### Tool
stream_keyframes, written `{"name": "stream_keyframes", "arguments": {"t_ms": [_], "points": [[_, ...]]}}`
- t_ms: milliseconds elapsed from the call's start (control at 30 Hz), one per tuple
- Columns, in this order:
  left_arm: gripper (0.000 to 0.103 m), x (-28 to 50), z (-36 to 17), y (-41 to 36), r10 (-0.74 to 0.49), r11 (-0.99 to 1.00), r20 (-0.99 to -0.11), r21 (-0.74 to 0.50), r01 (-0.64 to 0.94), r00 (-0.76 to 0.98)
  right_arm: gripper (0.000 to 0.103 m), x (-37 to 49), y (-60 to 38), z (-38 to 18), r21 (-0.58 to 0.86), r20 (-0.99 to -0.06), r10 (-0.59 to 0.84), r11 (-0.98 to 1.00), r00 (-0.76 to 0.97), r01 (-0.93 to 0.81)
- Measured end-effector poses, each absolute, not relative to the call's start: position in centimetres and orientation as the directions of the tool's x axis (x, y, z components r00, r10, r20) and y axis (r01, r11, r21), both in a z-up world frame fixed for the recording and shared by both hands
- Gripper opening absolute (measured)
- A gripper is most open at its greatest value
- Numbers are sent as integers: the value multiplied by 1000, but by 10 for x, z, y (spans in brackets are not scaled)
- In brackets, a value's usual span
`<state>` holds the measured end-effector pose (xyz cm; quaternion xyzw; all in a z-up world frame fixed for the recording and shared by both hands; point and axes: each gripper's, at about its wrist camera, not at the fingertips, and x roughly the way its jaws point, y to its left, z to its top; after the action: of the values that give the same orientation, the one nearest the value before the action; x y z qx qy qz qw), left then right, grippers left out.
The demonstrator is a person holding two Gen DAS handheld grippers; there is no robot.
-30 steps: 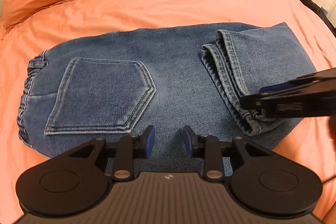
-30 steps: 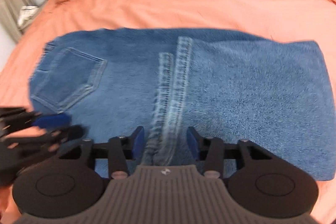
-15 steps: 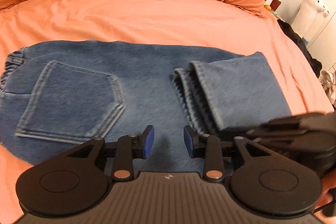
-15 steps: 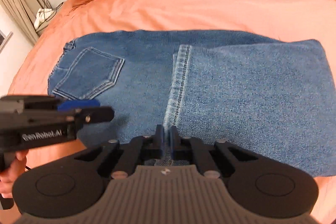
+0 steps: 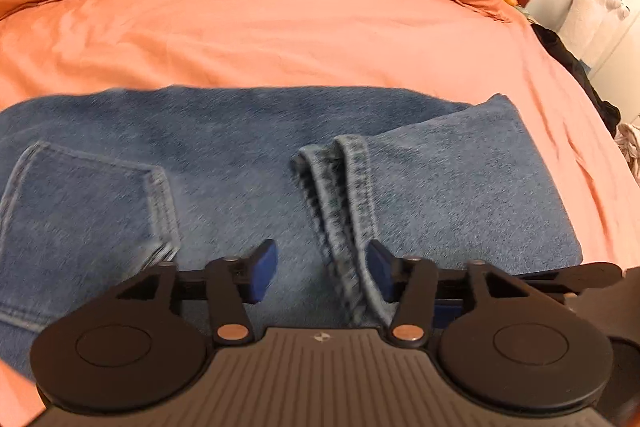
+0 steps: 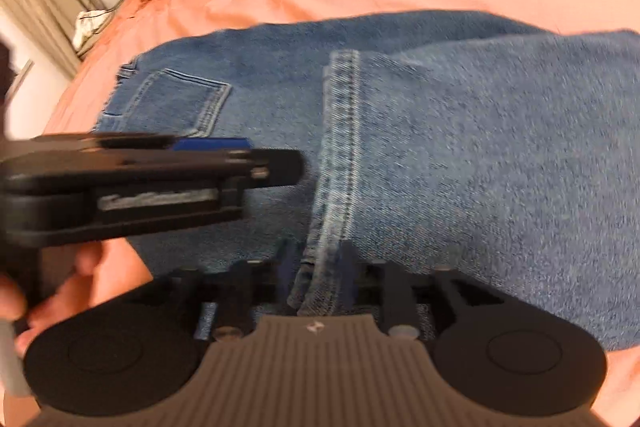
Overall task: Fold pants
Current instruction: 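Lower the hems onto the jeans and open the right gripper, then grasp the folded hem edge with the left gripper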
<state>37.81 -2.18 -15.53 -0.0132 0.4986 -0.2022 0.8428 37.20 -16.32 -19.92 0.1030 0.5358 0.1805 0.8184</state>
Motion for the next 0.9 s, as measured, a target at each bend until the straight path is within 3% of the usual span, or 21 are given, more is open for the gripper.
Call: {"name": "stream_keyframes", "arguments": {"t_ms": [67, 200, 333, 367, 400, 467, 500, 567, 667, 833, 900], "points": [[81, 383, -158, -29, -358, 914, -825, -214, 344, 437, 42, 368, -168, -192, 332, -838, 388, 921, 384, -206], [81, 395, -171, -40, -343, 921, -817, -195, 337, 464, 52, 362, -191, -175, 238, -835, 318, 945, 448, -226], [79, 405, -183, -43, -344, 928, -805, -213, 305, 483, 53, 357, -229, -166, 185, -829, 256, 965, 498, -188], [70, 405, -184, -43, -353, 926, -798, -224, 303, 488, 53, 357, -238, -165, 183, -827, 247, 968, 505, -174], [51, 404, -184, -44, -369, 921, -790, -239, 309, 489, 54, 358, -249, -164, 178, -826, 236, 971, 512, -162], [40, 402, -183, -48, -374, 920, -783, -244, 308, 497, 54, 358, -268, -163, 155, -827, 199, 980, 525, -128], [29, 400, -181, -51, -355, 926, -783, -221, 305, 511, 54, 357, -278, -162, 146, -829, 182, 983, 529, -109], [21, 398, -178, -53, -334, 934, -780, -200, 295, 529, 54, 356, -294, -164, 140, -829, 156, 988, 538, -71], [14, 393, -165, -54, -326, 938, -766, -190, 288, 554, 54, 353, -317, -163, 132, -825, 127, 991, 550, -31], [13, 392, -114, -68, -332, 927, -715, -125, 355, 615, 52, 348, -357, -159, 74, -818, 53, 997, 573, 13], [13, 400, -102, -75, -300, 926, -738, -72, 372, 604, 37, 350, -366, -158, 65, -819, 45, 998, 572, 15]]}}
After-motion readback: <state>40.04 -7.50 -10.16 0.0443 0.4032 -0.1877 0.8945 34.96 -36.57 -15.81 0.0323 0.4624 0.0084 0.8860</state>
